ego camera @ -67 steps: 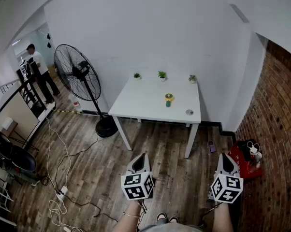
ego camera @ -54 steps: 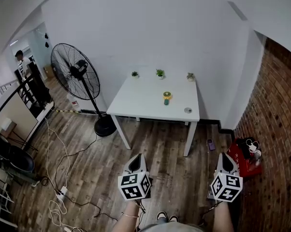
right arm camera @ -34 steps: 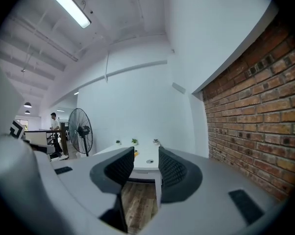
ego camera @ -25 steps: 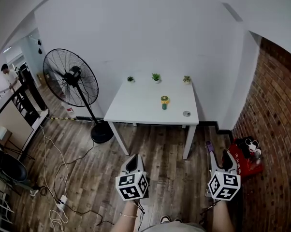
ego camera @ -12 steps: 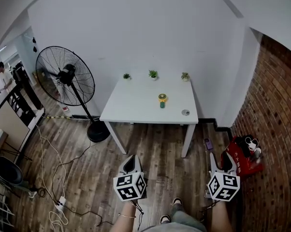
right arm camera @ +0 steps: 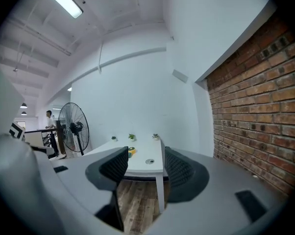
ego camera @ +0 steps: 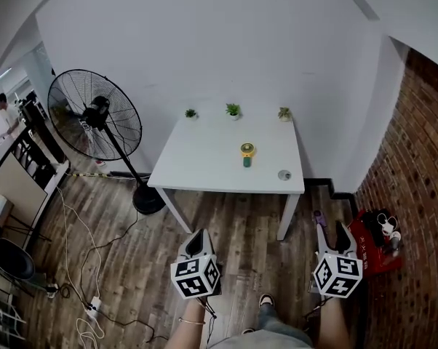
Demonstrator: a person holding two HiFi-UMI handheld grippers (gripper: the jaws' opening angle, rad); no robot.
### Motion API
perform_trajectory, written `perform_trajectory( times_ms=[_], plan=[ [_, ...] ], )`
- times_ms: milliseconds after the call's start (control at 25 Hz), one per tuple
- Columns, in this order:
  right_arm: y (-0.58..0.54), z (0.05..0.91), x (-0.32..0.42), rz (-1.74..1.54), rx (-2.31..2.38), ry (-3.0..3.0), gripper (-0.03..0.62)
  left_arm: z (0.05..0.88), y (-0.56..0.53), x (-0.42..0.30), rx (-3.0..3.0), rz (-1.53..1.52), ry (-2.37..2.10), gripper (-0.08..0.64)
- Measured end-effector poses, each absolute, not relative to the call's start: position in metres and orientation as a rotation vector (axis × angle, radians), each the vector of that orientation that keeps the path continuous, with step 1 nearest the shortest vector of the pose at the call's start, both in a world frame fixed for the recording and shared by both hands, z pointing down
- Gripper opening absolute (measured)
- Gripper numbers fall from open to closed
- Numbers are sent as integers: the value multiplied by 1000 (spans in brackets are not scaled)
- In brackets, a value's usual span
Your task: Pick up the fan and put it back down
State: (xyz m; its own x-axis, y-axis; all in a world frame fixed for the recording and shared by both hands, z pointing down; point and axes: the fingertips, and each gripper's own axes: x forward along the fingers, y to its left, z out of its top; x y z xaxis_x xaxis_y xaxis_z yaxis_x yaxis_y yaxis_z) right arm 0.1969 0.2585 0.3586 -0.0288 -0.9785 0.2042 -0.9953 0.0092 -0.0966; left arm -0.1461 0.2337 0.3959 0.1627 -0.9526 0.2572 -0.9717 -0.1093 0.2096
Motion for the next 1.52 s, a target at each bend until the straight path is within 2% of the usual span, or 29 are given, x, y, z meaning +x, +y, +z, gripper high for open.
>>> perform_trajectory(
  times_ms=[760,1520],
  plan=[
    [90,353,239,352,2023,-2284,232,383,98,-105,2040,85,-1950,6],
    [-15,375,228,390,1993,-2276,236,404,-16,-103,2056,137,-1919,6]
  ],
)
